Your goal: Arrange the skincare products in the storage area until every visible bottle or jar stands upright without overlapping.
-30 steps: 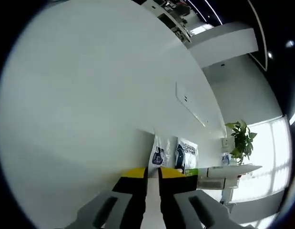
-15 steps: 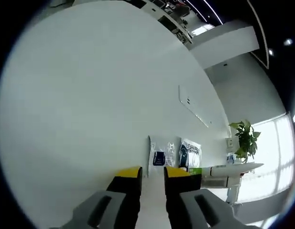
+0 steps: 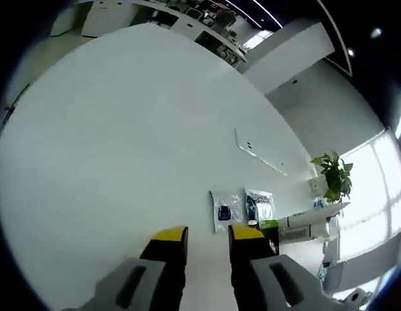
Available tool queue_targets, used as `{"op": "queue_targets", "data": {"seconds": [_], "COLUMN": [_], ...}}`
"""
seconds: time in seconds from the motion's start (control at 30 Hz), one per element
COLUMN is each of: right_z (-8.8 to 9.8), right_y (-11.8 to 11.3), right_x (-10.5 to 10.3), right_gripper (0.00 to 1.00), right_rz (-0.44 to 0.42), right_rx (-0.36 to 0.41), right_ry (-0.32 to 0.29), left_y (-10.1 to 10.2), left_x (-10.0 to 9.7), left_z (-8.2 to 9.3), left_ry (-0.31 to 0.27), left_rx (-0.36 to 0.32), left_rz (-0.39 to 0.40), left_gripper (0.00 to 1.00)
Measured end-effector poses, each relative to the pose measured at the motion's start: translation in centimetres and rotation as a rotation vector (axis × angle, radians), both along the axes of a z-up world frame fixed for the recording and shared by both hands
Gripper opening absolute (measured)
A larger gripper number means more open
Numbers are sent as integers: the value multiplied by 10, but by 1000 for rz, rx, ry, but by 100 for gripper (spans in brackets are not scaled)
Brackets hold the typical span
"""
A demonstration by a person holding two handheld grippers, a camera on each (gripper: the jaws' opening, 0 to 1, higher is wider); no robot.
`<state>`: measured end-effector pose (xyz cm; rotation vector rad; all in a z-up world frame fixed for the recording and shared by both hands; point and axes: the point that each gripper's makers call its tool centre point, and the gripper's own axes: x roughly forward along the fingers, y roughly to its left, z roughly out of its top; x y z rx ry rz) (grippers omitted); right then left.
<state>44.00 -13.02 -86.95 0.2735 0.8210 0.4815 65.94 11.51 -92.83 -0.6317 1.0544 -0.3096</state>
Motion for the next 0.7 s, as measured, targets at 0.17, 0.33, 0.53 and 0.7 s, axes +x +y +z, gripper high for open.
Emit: {"op": "queue_targets", "data": {"seconds": [0.17,0.33,0.53,0.7], "right_z": [-1,-6,-13,-10], "right_y": [12,25,33,29], "right_x": [0,-4,-10,-5], "right_gripper": [79,79,79,79], "right_rz": [24,62,99,89], "right_rx": [10,19,13,15], "right_ry": [-7,-3,10,-1], "left_y": [19,51,85,105], "left_x": [-19,-31,-45,-60], "left_z": [3,3,1,-2], "left_ry": [-39,-87,-133,-145], "left_rx": [88,214,334,365], "left_rz": [-68,-114,-236,-314], "left_gripper": [33,40,48,60]}}
